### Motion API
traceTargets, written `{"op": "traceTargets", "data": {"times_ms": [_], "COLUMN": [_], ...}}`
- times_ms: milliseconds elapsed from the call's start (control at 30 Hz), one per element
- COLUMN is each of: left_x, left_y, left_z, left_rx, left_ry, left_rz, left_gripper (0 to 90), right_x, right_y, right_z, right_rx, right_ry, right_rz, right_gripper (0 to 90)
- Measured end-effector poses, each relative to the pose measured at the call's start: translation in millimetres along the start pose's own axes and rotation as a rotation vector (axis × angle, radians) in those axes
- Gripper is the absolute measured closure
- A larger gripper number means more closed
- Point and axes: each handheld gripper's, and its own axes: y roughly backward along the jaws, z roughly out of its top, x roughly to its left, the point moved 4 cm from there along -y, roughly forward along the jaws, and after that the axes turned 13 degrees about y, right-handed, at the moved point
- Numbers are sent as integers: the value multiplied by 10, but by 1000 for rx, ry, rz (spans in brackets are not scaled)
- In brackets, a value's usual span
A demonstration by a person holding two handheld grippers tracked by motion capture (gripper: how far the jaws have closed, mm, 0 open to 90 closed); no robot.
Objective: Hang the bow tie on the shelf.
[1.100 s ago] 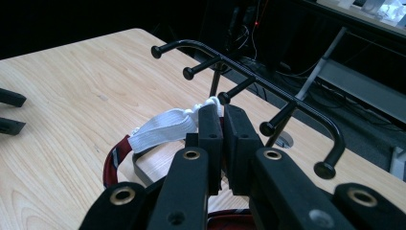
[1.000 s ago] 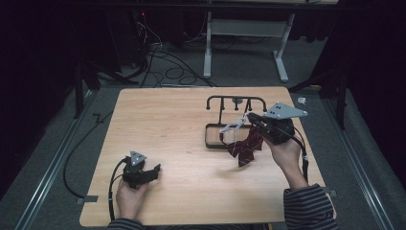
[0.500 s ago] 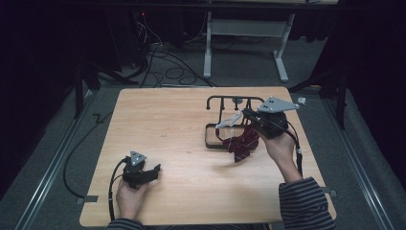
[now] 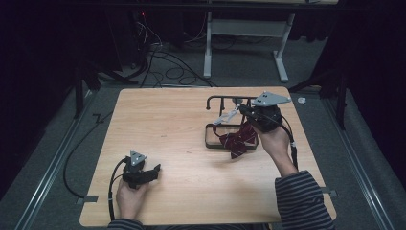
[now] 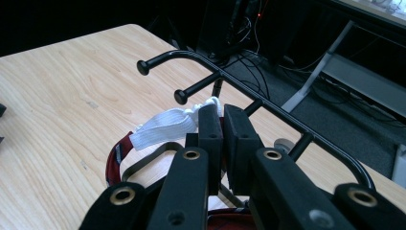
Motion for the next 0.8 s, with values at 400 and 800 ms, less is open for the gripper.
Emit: {"op": "traceTargets", "data": {"times_ms": [400,800], "left_x": [2,2], "left_y": [1,0], "left_z": [0,0], "left_rx": [0,-1], "left_ry": [1,2], "left_rz": [-2,-2], "left_gripper": [287,287], "right_x": [-100,-187], "right_y": [-118,-263], "right_z": [42,33], "right_rx": [20,53], "right_ry": [-14,-30], "right_rz": [-12,-24], "right_gripper": [885,885]}}
